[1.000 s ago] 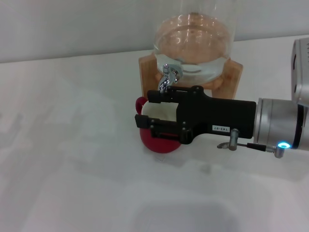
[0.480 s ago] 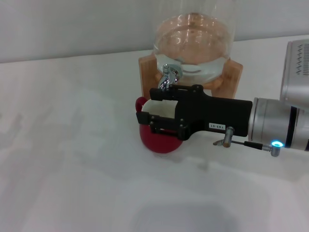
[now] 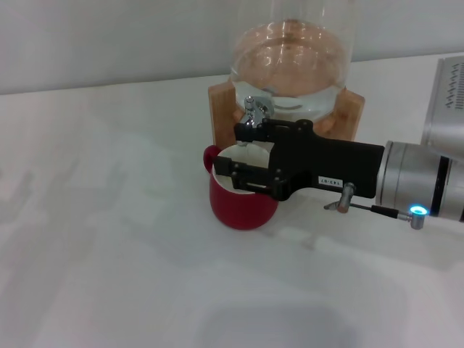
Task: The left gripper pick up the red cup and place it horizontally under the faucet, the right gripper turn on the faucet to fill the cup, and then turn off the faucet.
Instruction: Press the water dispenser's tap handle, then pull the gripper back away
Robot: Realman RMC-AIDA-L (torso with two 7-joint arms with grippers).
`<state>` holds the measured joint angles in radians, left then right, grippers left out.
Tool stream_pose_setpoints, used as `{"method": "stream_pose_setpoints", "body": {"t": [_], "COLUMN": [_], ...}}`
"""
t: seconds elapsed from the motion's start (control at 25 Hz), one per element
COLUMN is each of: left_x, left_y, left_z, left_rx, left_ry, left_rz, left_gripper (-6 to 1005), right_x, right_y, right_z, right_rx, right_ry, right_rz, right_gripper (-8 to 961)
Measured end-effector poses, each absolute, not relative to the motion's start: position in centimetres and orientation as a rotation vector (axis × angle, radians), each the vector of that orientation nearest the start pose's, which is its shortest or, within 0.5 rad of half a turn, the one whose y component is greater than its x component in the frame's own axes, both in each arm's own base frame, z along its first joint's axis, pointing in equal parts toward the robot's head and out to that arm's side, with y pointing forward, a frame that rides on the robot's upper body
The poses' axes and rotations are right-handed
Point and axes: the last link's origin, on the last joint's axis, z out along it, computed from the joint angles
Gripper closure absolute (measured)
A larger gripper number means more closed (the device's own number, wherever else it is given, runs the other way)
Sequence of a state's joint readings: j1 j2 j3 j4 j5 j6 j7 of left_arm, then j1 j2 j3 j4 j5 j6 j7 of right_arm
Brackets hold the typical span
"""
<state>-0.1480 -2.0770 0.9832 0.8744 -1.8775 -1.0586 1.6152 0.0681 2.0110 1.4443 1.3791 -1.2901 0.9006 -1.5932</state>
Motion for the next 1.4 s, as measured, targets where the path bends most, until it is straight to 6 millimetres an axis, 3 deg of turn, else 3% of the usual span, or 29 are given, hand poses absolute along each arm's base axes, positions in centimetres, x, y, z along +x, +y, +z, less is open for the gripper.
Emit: {"method": "stream_pose_setpoints", "body": {"t": [1.4], "left_x": [-32.9], "left_y": [31.7], "left_z": [7.2], "left_rx": [-1.869], "left_ry": [-0.968], "left_rz": [-0.915], "left_gripper": [372], "right_x": [19.3], "right_y": [29.9], "right_z": [-0.2], "right_rx": [-2.424], "right_ry": [0.498], "right_rz": [0.796], "right_gripper": [322]}}
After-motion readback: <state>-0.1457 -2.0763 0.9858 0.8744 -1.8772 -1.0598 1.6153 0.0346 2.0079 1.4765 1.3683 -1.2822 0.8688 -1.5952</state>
